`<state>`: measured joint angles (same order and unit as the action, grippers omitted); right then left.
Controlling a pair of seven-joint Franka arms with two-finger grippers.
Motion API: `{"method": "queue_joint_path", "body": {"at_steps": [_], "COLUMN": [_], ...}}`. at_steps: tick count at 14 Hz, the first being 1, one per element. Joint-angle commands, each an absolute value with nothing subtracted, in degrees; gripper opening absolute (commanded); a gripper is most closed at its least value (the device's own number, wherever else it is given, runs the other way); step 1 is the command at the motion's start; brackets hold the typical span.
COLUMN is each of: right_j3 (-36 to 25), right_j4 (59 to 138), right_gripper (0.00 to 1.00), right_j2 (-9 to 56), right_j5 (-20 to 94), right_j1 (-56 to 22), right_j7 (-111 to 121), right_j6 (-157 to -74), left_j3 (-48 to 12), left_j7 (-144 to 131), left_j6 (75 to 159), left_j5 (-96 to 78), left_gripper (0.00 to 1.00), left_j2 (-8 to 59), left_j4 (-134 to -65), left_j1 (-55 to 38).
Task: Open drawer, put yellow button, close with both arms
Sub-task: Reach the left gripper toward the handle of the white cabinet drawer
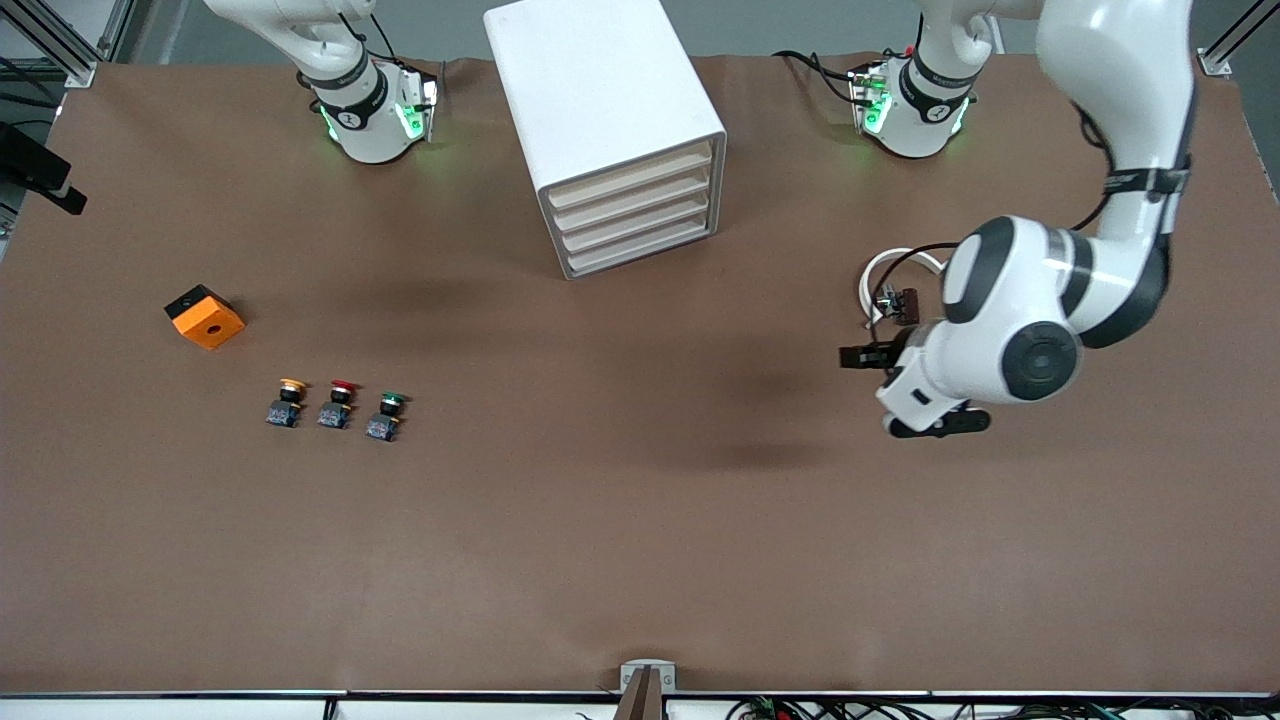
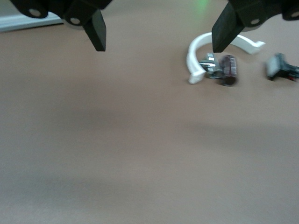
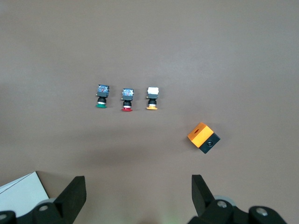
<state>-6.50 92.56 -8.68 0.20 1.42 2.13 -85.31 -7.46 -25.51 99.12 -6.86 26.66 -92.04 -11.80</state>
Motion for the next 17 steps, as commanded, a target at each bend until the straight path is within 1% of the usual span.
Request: {"method": "queue_joint_path", "body": {"at_steps": [1,4,7,11,17], "right_j3": [-6.1,-6.1,-6.0,-5.9,-5.8], "right_j4": [92.5,91.6,91.3,90.1,90.8], "right_gripper": [1.00,1.00,1.00,1.00,1.00], "right_j2": [-8.2,-4.3,1.1,6.0,8.3], "right_j5": [-0.4,-1.0,-0.4,0.2,0.1], "right_j1": [3.3,4.7,5.3,5.4,4.7], "right_j7": [2.2,2.5,2.7,2.7,2.6], "right_j6": [-85.5,-85.5,-86.1,-87.5,-88.7], "left_j3": [-7.3,-7.5,-9.3,-9.3,-12.0], "left_j7": [-34.9,-48.5,-58.2,-74.9,-94.5], "left_j6": [98.5,98.1,97.8,93.1,86.8], "left_j5": [-7.7,-7.9,-9.6,-16.1,-23.4], "left_gripper": [1.00,1.00,1.00,1.00,1.00], "left_j2": [29.9,33.4,35.3,36.7,38.5], "left_j4": [-87.4,-83.7,-83.0,-81.8,-81.6], "left_j1": [-13.9,-15.9,-16.0,-17.0,-17.0]}}
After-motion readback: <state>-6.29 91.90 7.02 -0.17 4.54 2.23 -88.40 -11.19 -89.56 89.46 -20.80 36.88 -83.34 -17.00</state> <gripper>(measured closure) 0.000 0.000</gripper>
